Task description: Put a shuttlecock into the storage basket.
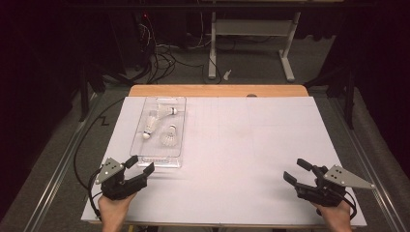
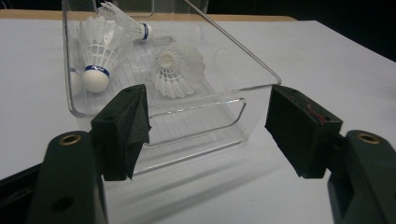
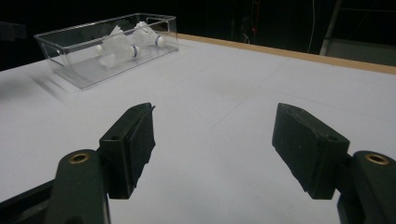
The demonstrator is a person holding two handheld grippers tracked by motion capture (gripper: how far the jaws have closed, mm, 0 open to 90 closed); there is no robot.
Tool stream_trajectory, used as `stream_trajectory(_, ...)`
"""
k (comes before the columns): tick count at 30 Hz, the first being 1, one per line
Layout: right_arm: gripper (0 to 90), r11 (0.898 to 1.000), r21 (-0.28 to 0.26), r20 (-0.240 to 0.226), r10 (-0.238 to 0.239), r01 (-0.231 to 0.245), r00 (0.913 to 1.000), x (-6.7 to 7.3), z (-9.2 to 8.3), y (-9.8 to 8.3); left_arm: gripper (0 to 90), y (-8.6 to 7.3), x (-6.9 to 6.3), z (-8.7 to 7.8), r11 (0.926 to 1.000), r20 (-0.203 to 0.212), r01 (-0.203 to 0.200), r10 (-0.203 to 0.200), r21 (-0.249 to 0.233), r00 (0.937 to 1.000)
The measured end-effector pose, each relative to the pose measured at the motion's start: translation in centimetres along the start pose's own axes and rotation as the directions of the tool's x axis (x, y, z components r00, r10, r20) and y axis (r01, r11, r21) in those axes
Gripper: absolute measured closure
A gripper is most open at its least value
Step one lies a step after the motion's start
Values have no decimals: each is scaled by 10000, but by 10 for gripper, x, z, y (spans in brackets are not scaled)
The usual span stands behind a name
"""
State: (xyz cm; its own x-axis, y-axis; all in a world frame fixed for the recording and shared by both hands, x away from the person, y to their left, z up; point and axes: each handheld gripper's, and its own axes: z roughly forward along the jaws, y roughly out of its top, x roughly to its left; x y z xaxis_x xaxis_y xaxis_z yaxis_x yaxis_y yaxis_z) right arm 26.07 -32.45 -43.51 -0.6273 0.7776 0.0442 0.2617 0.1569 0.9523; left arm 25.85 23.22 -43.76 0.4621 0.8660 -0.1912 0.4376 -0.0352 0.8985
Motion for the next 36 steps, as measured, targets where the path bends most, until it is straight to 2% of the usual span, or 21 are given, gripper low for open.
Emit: stream_trajectory(36, 298, 10000, 11, -32, 73, -73, 10000, 0, 0, -1, 310, -4, 2, -2, 9999, -69, 154, -154, 22, 9999)
